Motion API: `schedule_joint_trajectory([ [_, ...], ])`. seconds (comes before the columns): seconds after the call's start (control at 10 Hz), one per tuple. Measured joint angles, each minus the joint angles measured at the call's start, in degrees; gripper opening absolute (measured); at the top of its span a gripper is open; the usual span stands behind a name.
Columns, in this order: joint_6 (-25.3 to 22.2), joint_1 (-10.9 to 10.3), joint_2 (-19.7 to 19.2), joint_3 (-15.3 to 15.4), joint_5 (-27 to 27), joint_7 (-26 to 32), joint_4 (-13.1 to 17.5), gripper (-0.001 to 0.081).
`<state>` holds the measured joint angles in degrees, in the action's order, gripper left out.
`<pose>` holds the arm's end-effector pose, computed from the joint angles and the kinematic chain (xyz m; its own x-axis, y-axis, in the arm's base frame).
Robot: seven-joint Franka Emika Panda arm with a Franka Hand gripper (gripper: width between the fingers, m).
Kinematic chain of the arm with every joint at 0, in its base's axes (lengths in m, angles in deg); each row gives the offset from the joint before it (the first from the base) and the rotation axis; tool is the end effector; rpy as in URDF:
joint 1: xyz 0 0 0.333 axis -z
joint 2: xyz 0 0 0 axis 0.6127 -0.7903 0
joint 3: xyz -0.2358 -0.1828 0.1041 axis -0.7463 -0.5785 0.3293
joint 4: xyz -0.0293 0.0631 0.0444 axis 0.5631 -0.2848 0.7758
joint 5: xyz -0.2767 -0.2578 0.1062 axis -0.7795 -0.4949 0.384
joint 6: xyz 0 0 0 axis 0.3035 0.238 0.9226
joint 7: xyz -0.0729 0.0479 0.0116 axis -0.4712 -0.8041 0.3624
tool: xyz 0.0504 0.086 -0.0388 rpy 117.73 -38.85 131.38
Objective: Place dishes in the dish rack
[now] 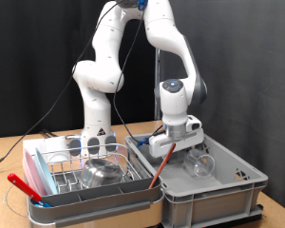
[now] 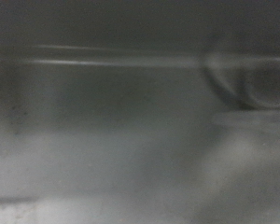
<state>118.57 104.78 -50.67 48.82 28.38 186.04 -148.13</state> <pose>0.3312 0.1861 0.1934 -0.6682 0.7135 0.2108 0.7371 0.6734 0.0567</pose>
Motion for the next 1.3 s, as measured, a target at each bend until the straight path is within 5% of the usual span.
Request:
schedule_joint_trajectory([
  [0.5,0.1,3.8,-2.4,2.7,0.0,0.4,0.3,0.0811],
  [0.6,0.5,3.8,-2.7,3.0,0.0,0.3,0.5,0.0714],
  [0.7,0.9,3.8,-3.1,3.1,0.0,0.3,0.4,0.0714],
  [0.8,1.1,3.8,-3.7,3.0,-0.1,0.2,0.4,0.0512],
  [0.9,1.2,3.8,-4.2,2.8,-0.3,-0.1,0.3,0.0512],
  [1.0,1.2,3.8,-4.7,2.5,-0.7,-0.3,0.3,0.0378],
  [1.1,1.7,3.8,-5.0,2.3,-1.2,-0.7,0.4,0.0378],
  [1.2,2.1,3.7,-5.1,2.2,-1.7,-1.0,0.6,0.0170],
  [1.3,2.3,3.7,-5.2,2.1,-2.2,-1.1,0.6,0.0056],
])
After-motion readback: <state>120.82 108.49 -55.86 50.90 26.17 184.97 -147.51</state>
